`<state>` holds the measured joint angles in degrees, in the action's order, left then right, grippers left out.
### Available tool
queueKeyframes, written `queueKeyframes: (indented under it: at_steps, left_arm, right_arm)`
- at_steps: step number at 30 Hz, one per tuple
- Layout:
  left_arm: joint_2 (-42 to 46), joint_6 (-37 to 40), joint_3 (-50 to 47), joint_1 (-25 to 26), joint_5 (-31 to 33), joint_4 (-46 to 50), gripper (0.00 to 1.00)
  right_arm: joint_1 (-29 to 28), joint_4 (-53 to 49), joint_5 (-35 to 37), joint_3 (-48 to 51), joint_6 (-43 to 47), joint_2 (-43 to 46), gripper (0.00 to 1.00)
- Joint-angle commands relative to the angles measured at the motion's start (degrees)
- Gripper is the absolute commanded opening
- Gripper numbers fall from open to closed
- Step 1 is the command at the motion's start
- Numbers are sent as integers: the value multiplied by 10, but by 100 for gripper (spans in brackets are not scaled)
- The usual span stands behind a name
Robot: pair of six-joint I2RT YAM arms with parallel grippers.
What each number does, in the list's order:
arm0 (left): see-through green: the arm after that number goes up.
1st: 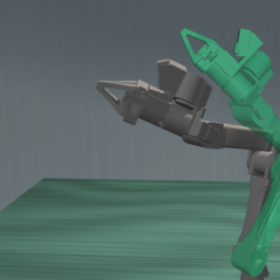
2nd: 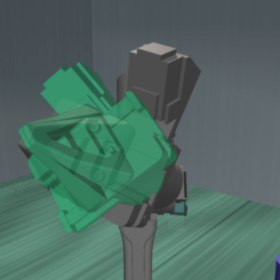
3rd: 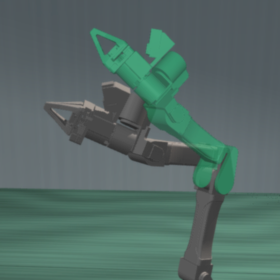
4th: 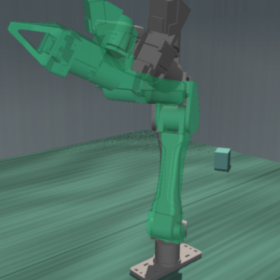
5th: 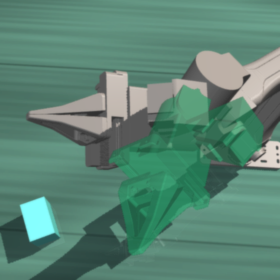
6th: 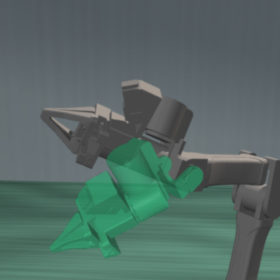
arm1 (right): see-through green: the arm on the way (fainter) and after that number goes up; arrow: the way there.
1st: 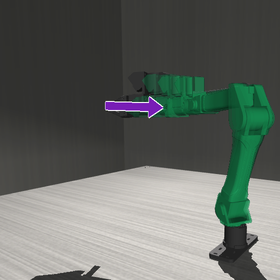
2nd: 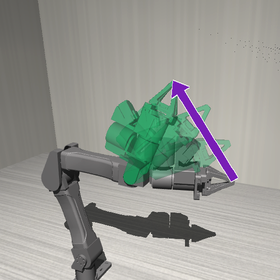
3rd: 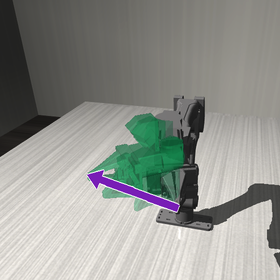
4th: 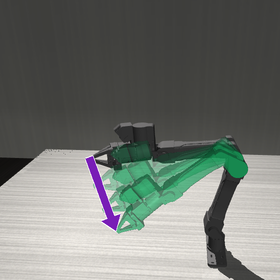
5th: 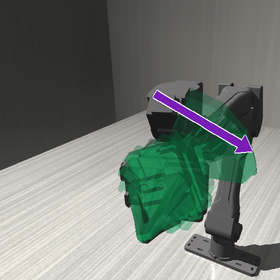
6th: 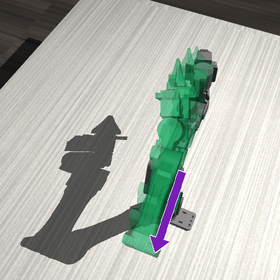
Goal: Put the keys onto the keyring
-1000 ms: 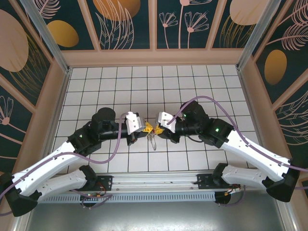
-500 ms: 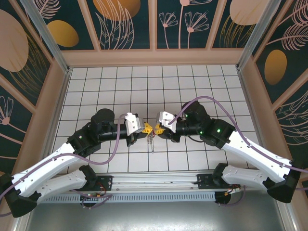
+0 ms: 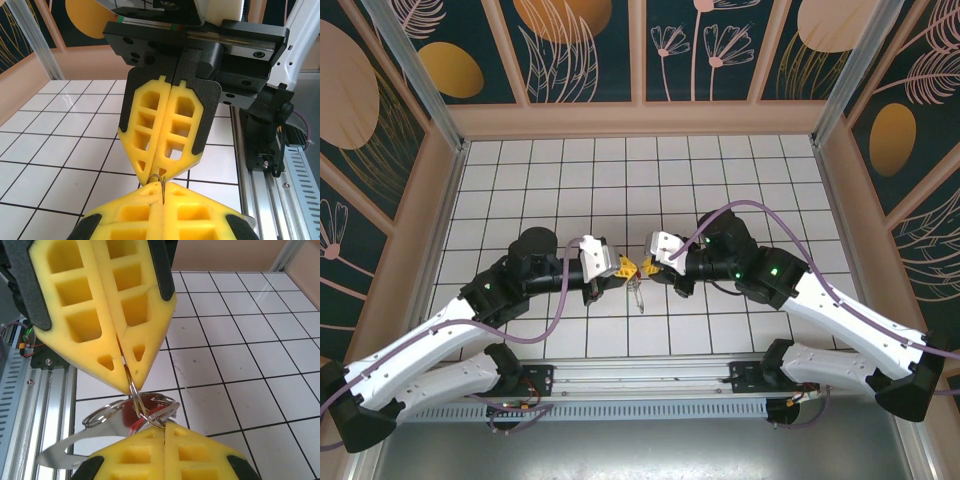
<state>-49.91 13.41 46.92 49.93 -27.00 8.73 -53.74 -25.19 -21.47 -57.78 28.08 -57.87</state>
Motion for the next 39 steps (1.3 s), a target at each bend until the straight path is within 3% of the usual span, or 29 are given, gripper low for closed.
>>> queueKeyframes:
  at_steps: [1,5,8,17,31,39]
  left_arm:
    - [11,-8,-3,1,-13,-28,0]
    - [13,-6,-2,1,-13,-24,0]
    - [13,-6,-1,2,-13,-23,0]
    - [14,-6,-2,2,-12,-24,0]
    - [19,-12,-3,1,-30,-49,0]
    - [33,-17,-13,2,-35,-57,0]
  right_arm:
    - [-4,23,-24,-9,5,5,8]
    - [-4,25,-24,-8,4,7,19]
    - [-5,25,-24,-10,4,8,20]
    - [-5,24,-34,-10,9,7,0]
    - [-3,-18,-30,-29,10,-53,0]
    - [0,13,-50,-36,10,-62,0]
